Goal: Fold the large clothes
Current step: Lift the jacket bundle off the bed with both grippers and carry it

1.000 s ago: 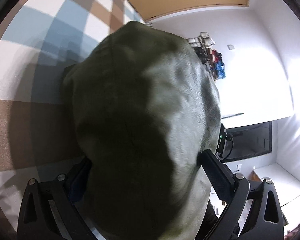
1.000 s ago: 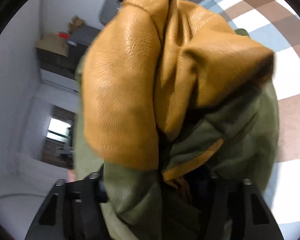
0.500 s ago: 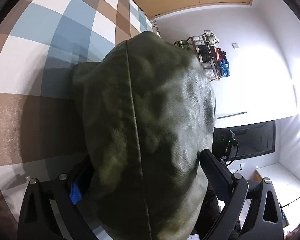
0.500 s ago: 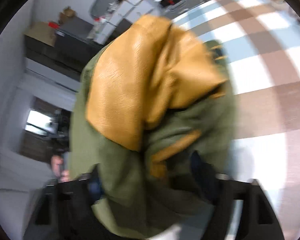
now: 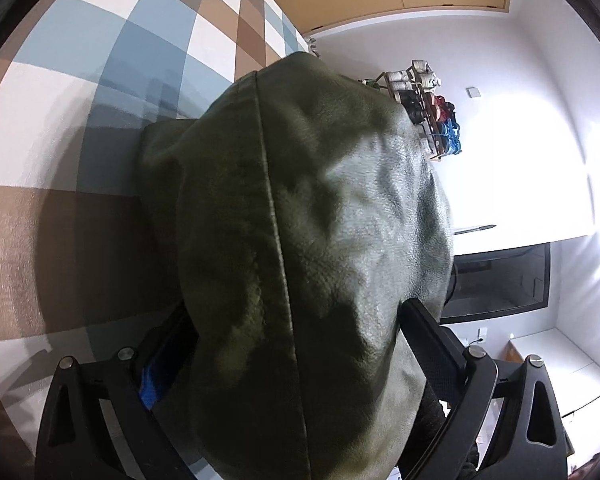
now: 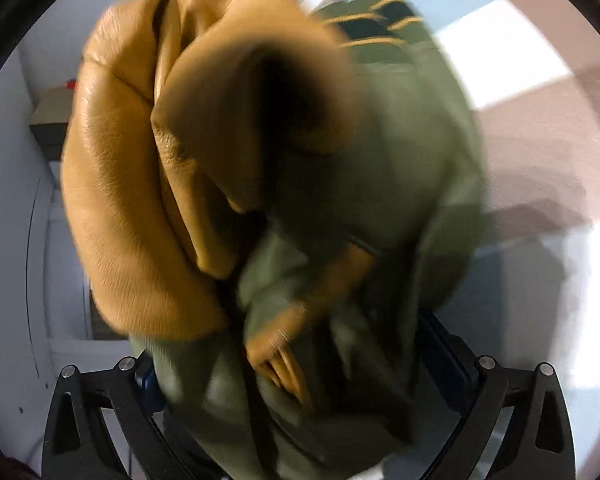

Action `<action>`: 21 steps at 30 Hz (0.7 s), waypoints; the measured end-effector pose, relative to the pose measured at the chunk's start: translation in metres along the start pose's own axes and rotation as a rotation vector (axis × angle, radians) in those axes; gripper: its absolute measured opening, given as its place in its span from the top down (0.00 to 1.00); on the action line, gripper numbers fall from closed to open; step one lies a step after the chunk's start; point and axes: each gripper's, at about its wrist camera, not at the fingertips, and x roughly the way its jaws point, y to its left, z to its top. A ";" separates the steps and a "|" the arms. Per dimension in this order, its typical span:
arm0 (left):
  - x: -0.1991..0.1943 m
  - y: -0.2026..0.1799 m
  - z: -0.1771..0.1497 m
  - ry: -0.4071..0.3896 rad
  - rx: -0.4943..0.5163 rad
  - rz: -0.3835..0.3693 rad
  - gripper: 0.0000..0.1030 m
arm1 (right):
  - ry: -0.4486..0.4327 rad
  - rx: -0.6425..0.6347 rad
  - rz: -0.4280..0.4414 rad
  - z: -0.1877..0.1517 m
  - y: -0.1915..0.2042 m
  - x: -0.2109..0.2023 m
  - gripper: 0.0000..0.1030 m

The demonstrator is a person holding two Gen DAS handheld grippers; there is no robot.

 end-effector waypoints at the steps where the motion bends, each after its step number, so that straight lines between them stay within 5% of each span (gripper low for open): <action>1: -0.001 0.001 0.000 -0.001 -0.002 0.001 0.06 | -0.005 -0.030 -0.014 0.001 0.005 0.007 0.00; 5: -0.008 -0.006 -0.005 -0.013 0.022 -0.002 0.06 | -0.051 -0.154 -0.074 -0.004 0.027 0.013 0.04; 8: -0.010 -0.016 -0.009 -0.004 0.071 0.002 0.06 | -0.116 -0.210 0.024 -0.011 0.037 -0.001 0.20; 13: -0.009 -0.001 -0.004 -0.007 0.015 0.006 0.06 | -0.084 -0.105 0.090 0.002 0.005 0.023 0.18; 18: -0.006 -0.006 -0.006 -0.033 0.009 0.027 0.02 | -0.071 -0.114 0.051 0.014 -0.007 0.032 0.05; 21: -0.008 -0.021 -0.012 -0.035 0.041 0.041 0.02 | -0.091 -0.156 0.043 0.016 -0.005 0.029 0.11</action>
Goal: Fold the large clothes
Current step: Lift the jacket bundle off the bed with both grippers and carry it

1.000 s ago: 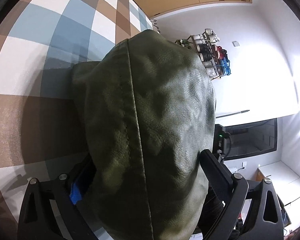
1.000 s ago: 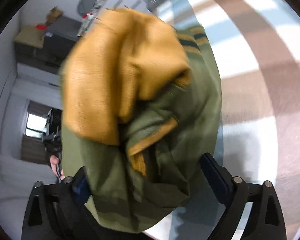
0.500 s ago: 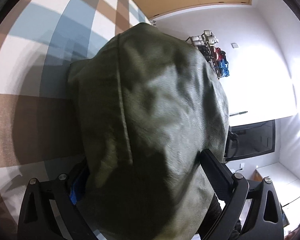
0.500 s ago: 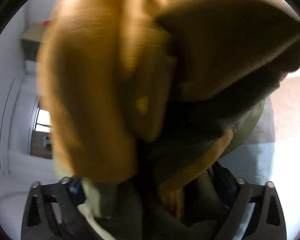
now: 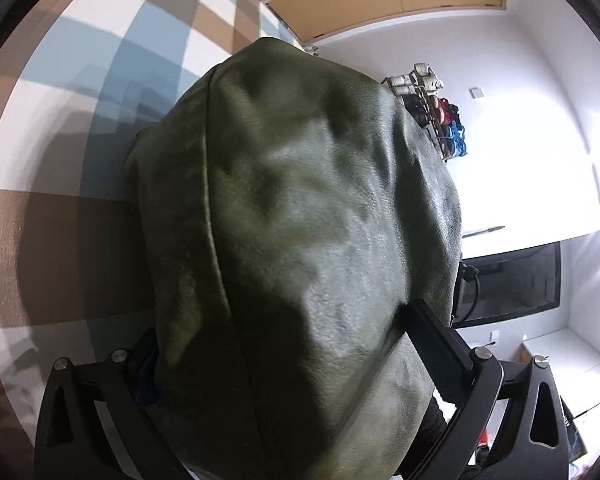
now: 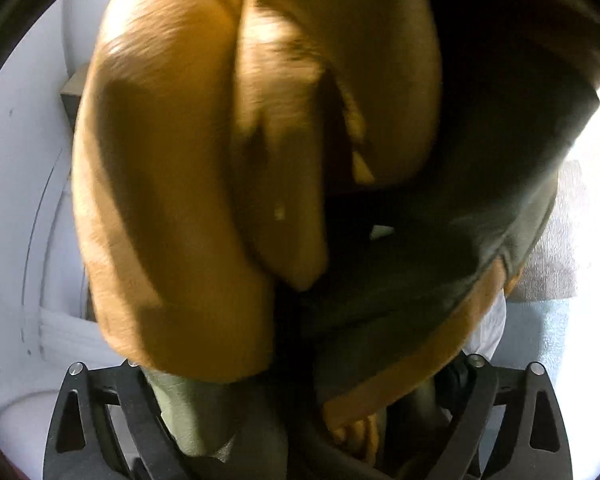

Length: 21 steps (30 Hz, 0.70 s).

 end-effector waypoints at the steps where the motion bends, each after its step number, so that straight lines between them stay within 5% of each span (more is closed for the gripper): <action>1: 0.000 -0.005 -0.001 -0.003 0.016 -0.008 0.02 | -0.013 -0.017 0.015 -0.003 0.001 -0.012 0.18; 6: -0.009 -0.043 -0.008 -0.010 0.104 -0.064 0.02 | -0.097 -0.077 0.153 -0.015 0.014 -0.033 0.31; 12: -0.012 -0.052 -0.017 -0.011 0.134 -0.080 0.02 | -0.140 -0.114 0.292 -0.027 0.015 -0.030 0.32; 17: 0.004 0.002 -0.003 0.038 -0.007 0.018 0.02 | -0.062 0.015 0.196 -0.028 -0.006 0.008 0.32; 21: -0.004 0.028 0.000 0.033 -0.071 -0.033 0.03 | 0.056 0.027 0.051 -0.022 -0.016 0.031 0.23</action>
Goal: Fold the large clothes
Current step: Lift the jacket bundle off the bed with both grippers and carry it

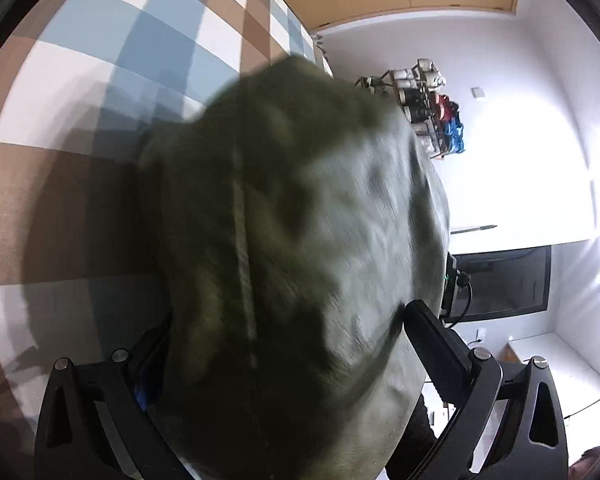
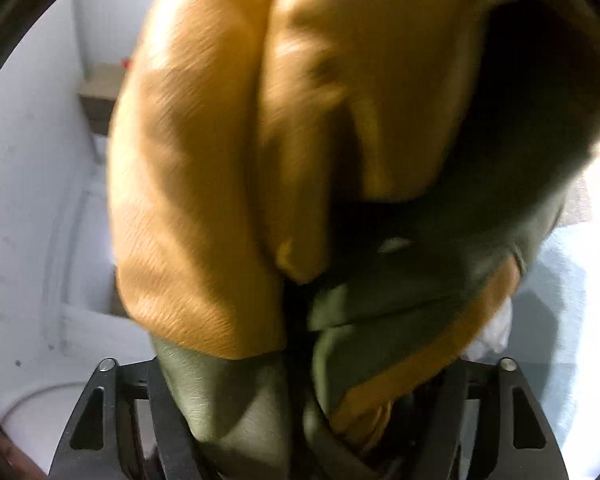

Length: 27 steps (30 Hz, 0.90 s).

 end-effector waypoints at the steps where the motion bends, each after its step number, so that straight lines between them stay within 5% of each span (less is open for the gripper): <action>1: -0.003 0.002 0.002 -0.013 0.013 0.016 0.03 | 0.023 -0.013 -0.043 0.002 0.002 0.002 0.20; 6: 0.000 0.010 -0.004 0.018 -0.010 -0.008 0.03 | 0.095 0.036 -0.149 0.001 -0.014 0.023 0.00; 16: 0.008 -0.029 -0.007 0.065 0.066 0.044 0.03 | 0.032 0.060 -0.038 0.009 -0.037 0.032 0.05; 19: 0.006 -0.054 -0.004 0.050 0.117 0.062 0.02 | -0.022 0.011 0.036 0.008 -0.030 0.023 0.16; 27: 0.008 -0.125 -0.005 0.068 0.242 0.084 0.02 | -0.138 -0.028 0.242 0.005 -0.029 0.000 0.18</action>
